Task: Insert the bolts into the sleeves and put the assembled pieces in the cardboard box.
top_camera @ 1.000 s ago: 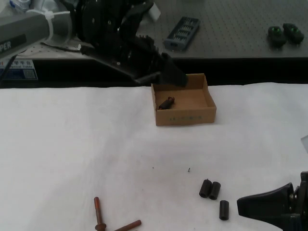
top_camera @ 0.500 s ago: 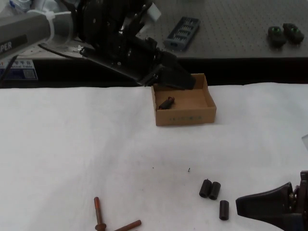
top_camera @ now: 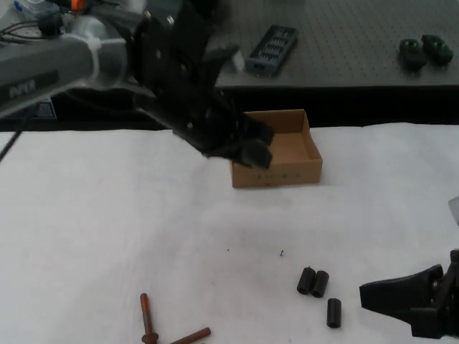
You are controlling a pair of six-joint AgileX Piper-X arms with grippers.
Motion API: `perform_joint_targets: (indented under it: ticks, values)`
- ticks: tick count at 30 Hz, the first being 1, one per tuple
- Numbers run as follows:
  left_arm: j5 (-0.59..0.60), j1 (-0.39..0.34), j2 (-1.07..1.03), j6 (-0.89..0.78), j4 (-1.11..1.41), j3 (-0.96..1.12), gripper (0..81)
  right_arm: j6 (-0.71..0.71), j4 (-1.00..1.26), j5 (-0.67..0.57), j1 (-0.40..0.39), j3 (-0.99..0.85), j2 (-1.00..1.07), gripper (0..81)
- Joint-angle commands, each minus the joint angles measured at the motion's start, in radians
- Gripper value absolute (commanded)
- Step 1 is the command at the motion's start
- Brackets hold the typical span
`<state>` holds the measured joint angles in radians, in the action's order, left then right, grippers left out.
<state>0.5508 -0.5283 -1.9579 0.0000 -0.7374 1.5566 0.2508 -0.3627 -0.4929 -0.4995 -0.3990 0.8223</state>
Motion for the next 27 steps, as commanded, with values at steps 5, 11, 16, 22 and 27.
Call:
perform_joint_targets:
  ticks: [5, 11, 16, 22, 27]
  values:
    - [-0.048, -0.043, 0.007, 0.000, 0.066, -0.076, 23.3, -0.054, -0.106, 0.095, -0.004, -0.077, -0.014, 1.1]
    - [-0.079, -0.067, 0.007, -0.055, 0.103, -0.120, 23.3, -0.095, -0.197, 0.155, -0.004, -0.113, -0.088, 1.1]
    - [-0.143, -0.097, 0.007, -0.069, 0.107, -0.120, 23.3, -0.087, -0.223, 0.182, -0.004, -0.114, -0.167, 0.9]
    - [-0.201, -0.160, 0.007, -0.076, 0.109, -0.120, 23.3, -0.059, -0.264, 0.217, -0.004, -0.114, -0.220, 11.8]
    - [-0.254, -0.192, 0.007, -0.088, 0.110, -0.120, 23.3, -0.045, -0.306, 0.237, -0.004, -0.114, -0.222, 20.7]
